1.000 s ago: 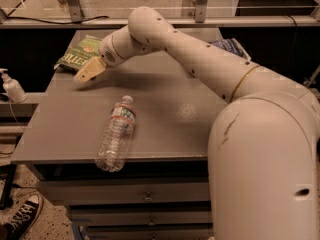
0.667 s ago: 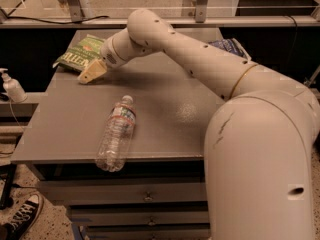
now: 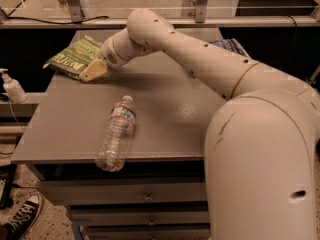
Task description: Move green jalapeno chip bag near blue chip bag
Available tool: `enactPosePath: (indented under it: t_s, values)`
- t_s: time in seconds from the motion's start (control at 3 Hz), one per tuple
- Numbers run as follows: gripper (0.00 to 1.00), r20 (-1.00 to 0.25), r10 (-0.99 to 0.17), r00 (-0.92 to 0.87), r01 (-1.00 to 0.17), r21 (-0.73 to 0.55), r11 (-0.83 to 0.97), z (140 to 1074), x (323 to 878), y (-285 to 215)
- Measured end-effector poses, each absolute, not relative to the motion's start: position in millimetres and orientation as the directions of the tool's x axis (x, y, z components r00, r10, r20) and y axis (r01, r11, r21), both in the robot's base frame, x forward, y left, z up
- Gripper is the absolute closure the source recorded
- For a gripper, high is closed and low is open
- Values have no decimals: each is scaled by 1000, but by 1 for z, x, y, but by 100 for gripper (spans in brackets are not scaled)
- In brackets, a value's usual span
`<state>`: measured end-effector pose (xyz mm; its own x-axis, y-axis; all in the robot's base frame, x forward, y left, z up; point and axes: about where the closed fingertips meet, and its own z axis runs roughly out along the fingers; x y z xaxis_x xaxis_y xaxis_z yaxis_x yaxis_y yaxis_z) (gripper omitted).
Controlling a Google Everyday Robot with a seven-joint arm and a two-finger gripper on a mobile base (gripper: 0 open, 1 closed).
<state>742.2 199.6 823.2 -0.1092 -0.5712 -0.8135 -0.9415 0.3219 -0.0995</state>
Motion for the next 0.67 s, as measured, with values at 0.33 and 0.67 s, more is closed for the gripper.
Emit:
enactPosePath:
  t_s: [0.33,0.67]
  values:
    - [87,-813,-571,-109,-941,-100,322,828,742,199]
    - [100,-813,-571,-109,-941,-100,322,830,742,199]
